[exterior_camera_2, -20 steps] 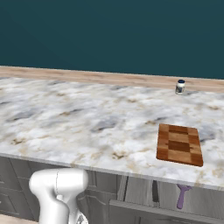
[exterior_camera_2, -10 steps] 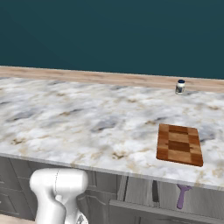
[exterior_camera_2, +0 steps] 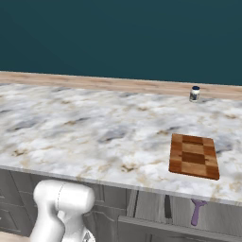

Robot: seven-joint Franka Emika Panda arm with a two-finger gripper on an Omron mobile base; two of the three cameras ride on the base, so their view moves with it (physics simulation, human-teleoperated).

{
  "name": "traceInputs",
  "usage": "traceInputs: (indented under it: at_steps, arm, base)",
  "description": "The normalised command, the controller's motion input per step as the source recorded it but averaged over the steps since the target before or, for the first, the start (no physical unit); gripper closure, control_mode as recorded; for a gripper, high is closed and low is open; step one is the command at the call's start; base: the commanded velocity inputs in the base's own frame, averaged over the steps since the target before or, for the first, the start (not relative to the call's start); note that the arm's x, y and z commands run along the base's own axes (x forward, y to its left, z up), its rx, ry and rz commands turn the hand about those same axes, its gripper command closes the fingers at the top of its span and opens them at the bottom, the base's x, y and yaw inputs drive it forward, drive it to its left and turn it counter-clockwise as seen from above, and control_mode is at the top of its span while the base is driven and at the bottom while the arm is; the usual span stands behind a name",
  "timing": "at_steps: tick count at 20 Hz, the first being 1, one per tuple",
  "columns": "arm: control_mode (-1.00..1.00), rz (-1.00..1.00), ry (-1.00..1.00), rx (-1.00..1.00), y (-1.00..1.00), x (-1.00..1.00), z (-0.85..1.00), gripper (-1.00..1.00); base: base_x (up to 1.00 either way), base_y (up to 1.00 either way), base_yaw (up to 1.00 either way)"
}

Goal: Open the drawer on the right and place the cutting tools on the cutting board.

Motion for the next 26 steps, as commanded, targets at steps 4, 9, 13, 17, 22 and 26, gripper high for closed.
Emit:
traceInputs:
  at_steps: [4,9,13,17,22,26]
  arm:
    - [-1.00,0.00,0.05,-0.51,0.78,0.19,0.70,-1.00]
    - [-1.00,0.00,0.13,-0.53,0.86,0.25,0.56,-1.00]
    - [-1.00,0.00,0.16,-0.53,0.83,0.34,0.57,-1.00]
    - [-1.00,0.00,0.18,-0.51,0.62,0.44,0.63,-1.00]
    - [-1.00,0.00,0.23,-0.50,0.36,0.38,0.59,-1.00]
    - [-1.00,0.00,0.34,-0.46,0.14,0.37,0.41,-1.00]
  base:
    - [0.00,0.00,0.00]
    - [0.00,0.00,0.00]
    - [0.00,0.00,0.00]
    - [0.00,0.00,0.00]
    - [0.00,0.00,0.00]
    - [0.00,0.00,0.00]
